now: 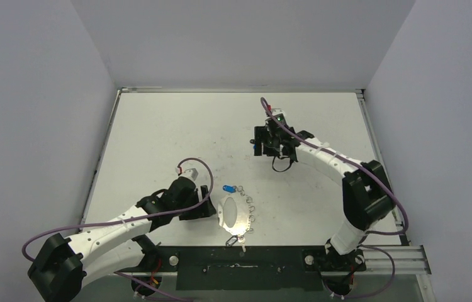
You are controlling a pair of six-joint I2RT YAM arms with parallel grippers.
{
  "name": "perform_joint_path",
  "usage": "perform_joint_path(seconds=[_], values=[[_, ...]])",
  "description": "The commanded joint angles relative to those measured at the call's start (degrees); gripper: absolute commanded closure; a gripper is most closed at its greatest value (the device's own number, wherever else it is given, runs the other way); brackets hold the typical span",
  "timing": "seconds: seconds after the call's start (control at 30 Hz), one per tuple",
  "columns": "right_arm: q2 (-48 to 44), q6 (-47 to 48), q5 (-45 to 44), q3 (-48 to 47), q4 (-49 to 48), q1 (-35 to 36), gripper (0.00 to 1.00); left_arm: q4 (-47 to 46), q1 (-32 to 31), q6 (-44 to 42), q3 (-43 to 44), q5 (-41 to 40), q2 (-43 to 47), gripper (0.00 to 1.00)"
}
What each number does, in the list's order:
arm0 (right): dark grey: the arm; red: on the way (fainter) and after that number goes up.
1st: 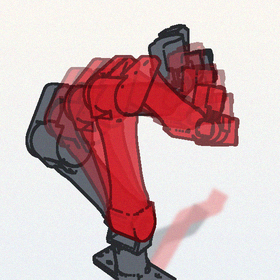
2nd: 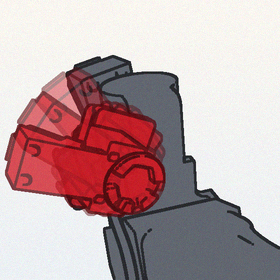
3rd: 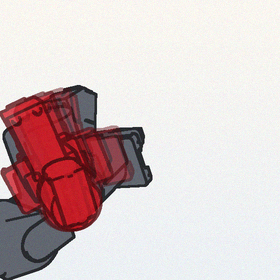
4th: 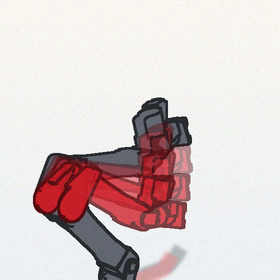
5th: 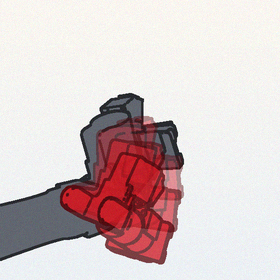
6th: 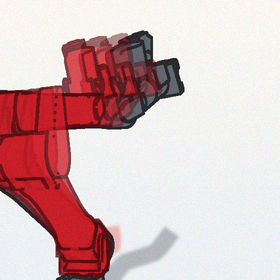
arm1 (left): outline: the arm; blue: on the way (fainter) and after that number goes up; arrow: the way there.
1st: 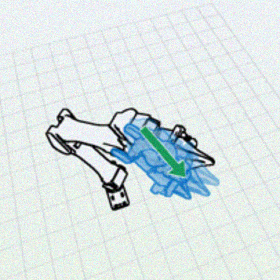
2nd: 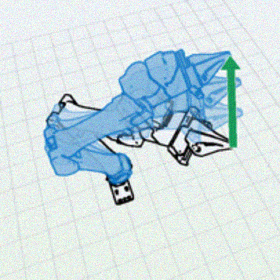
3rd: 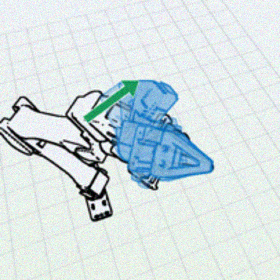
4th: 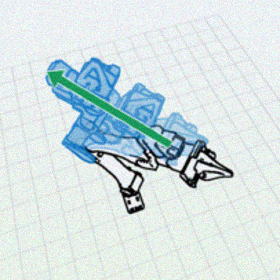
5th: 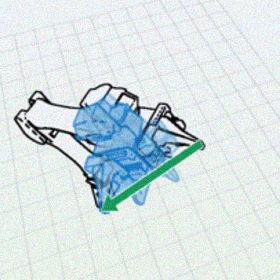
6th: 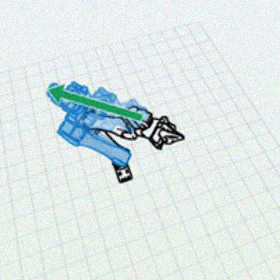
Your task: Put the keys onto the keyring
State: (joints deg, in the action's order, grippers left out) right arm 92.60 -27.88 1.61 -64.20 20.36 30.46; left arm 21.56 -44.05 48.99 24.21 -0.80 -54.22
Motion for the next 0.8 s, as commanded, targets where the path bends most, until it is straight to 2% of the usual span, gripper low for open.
perform_joint_path(seconds=[0.0, 0.17, 0.3, 0.63, 0.77], values=[[11.28, 7.67, -10.03, -8.86, 6.32, 0.05, 0.32, 0.06, 0.76, -0.91, 2.35, -0.62, 0.05, 0.3], [21.77, 8.97, -8.63, -17.91, 8.18, -0.08, 0.43, 0.36, 1.02, -0.89, 1.83, -0.32, -0.31, 0.3], [26.36, 8.74, -7.63, -22.13, 8.3, -0.14, 0.5, 0.99, 1.11, -0.91, 1.83, -0.26, -0.21, 0.3], [31.14, 8.57, -9.87, -23.56, 6.84, -1.17, 0.54, 1.01, 1.21, -0.38, 1.19, -0.19, 1.79, 0.3], [31.8, 8.63, -10.55, -23.41, 6.78, -1.6, 0.73, 1.11, 1.22, -0.05, 1.07, -0.01, 1.99, 0.3]])
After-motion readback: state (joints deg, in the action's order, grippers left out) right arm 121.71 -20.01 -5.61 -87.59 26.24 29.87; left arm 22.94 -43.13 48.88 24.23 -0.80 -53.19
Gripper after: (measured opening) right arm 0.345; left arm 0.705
